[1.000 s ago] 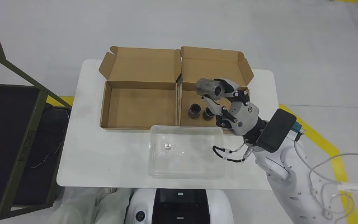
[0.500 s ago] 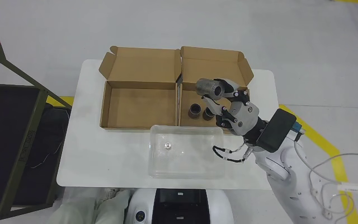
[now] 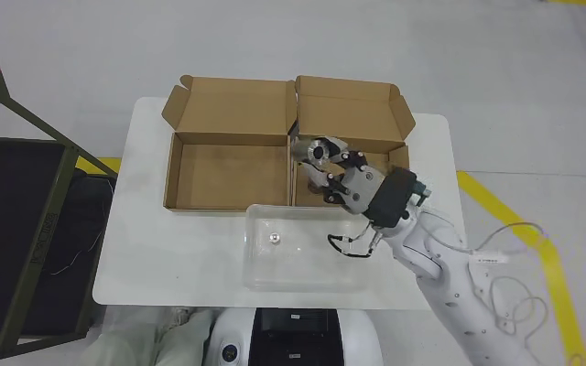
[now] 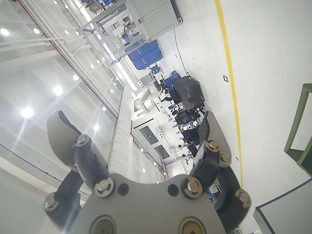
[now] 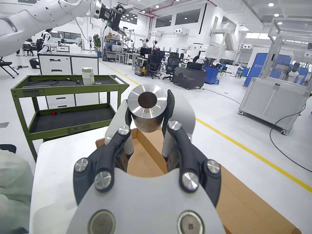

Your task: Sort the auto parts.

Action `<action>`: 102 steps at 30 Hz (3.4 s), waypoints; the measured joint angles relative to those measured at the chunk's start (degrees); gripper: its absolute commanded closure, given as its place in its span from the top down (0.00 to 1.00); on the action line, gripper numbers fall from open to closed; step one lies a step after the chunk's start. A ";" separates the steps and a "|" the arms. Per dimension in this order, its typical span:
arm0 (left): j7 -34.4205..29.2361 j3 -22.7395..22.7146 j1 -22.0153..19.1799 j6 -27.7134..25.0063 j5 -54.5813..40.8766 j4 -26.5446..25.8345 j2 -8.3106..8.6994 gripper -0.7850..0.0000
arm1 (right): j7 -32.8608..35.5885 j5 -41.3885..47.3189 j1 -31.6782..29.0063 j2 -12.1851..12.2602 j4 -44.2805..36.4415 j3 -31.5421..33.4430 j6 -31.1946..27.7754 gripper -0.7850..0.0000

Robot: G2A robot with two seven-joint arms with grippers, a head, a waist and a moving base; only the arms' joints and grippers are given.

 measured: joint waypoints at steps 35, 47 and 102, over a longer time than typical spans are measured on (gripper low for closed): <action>0.00 0.00 0.00 0.00 0.00 0.00 0.00 1.00 | 7.68 8.17 22.89 -9.80 35.98 -22.41 -2.35 0.00; 0.00 0.00 0.00 0.00 0.00 0.00 0.00 1.00 | 10.89 13.06 31.17 -15.82 49.96 -29.21 -5.95 0.00; 0.00 0.00 0.00 0.00 0.00 0.00 0.00 1.00 | 10.23 9.78 42.99 -33.18 79.49 -34.64 -6.33 0.51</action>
